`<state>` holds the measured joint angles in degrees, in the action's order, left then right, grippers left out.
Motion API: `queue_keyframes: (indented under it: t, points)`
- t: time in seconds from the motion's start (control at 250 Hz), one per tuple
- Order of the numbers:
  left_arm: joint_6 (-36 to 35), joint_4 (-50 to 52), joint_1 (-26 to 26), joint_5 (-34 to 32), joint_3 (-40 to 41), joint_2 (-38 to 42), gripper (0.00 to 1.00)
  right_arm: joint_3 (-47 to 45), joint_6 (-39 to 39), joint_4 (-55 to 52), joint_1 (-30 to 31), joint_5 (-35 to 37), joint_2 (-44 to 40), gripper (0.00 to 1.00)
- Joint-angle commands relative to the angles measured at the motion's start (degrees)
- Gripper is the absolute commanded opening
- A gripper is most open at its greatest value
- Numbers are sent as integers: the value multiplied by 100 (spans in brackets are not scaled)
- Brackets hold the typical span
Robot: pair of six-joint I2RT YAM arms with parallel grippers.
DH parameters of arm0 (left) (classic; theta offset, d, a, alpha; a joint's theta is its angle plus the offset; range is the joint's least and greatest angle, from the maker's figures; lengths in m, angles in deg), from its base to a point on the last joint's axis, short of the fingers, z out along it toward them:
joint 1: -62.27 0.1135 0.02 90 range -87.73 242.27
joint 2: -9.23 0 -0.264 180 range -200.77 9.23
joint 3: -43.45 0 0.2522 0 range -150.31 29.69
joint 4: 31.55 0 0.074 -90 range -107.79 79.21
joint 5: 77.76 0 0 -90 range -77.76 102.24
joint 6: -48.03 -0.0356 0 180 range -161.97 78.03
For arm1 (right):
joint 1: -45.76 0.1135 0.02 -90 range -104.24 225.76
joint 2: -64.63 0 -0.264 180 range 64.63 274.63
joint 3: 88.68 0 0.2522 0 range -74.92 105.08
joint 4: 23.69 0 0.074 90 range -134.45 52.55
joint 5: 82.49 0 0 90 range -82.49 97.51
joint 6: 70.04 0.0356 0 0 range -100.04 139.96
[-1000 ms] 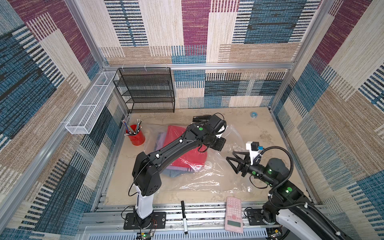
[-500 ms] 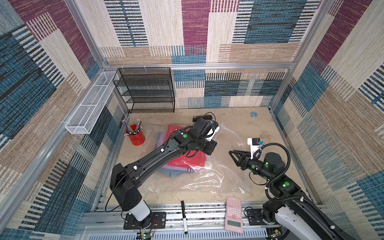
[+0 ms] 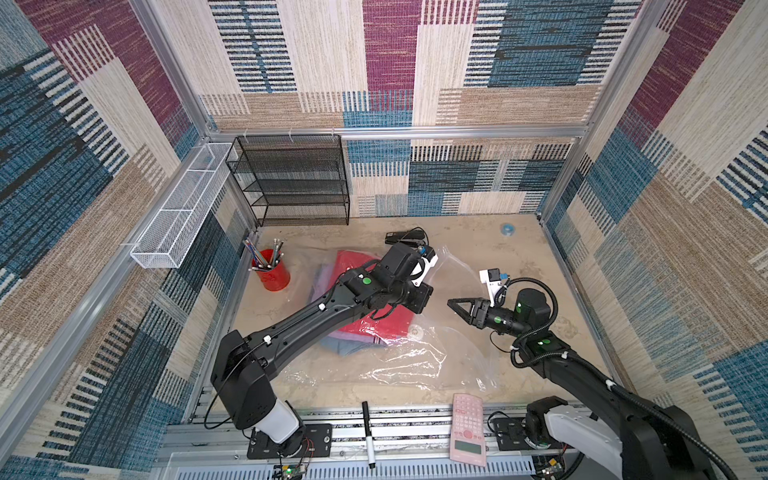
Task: Take the trousers out of the vacuum bag
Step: Open the vacuum bag at the center of the board, then take out the trousers from the vacuum bag.
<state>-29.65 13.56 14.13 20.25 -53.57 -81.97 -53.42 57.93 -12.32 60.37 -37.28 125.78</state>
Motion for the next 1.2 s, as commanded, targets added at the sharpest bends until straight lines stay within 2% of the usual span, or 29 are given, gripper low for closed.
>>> queue_keyframes:
  t: [0.0, 0.2, 0.392, 0.516, 0.676, 0.888, 1.196]
  points:
    - [141, -335, 9, 116, -236, -107, 0, -138, 310, 1188, 7, -424, 608, 42]
    - [-25, -319, 6, 183, -321, -105, 0, -111, 1143, 3197, 7, -670, 2100, 48]
    - [7, -284, 12, 404, -420, -219, 0, 422, 1704, 4078, 222, -830, 3340, 56]
    - [27, -269, 0, 500, -565, -337, 0, 637, 1790, 4155, 454, -639, 3801, 59]
    - [-9, -251, -2, 345, -710, -423, 0, 819, 1299, 3311, 627, -214, 3856, 65]
    - [-37, -257, -69, 423, -1030, -591, 0, 1076, 1172, 2873, 705, -157, 4239, 75]
    - [-148, -239, -235, 447, -1591, -836, 0, 1342, 1519, 3346, 780, -409, 4943, 84]
